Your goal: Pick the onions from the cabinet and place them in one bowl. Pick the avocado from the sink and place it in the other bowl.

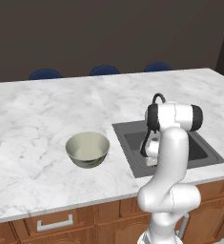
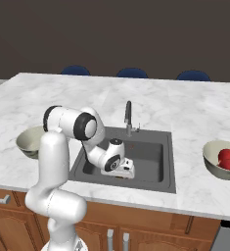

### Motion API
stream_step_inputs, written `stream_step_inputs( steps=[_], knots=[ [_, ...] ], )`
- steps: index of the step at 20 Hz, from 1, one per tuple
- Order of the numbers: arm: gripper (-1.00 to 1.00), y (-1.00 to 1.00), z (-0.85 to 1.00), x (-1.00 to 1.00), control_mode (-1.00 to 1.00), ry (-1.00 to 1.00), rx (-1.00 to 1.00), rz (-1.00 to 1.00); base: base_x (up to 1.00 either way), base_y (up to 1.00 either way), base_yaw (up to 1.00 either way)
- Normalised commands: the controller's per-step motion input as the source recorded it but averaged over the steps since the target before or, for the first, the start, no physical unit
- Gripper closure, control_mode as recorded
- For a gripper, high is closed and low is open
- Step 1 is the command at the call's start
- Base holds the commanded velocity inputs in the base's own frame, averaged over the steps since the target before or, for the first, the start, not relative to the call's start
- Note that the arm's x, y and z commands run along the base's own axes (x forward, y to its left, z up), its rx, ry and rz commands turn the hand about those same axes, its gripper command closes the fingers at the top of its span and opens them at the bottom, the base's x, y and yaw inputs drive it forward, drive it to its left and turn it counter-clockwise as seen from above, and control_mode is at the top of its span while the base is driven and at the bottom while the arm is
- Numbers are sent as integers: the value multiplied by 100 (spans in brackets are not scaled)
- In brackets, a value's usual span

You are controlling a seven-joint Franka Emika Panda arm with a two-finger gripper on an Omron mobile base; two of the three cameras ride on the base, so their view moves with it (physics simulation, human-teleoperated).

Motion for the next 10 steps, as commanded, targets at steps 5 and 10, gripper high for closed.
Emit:
stream_step_inputs(
  steps=[5, 10],
  knots=[
    [-100, 0, -19, 0, -100, 0, 0, 0, 0, 0, 0],
    [-100, -1, -16, 0, -100, 0, 0, 0, 0, 0, 0]
  ],
)
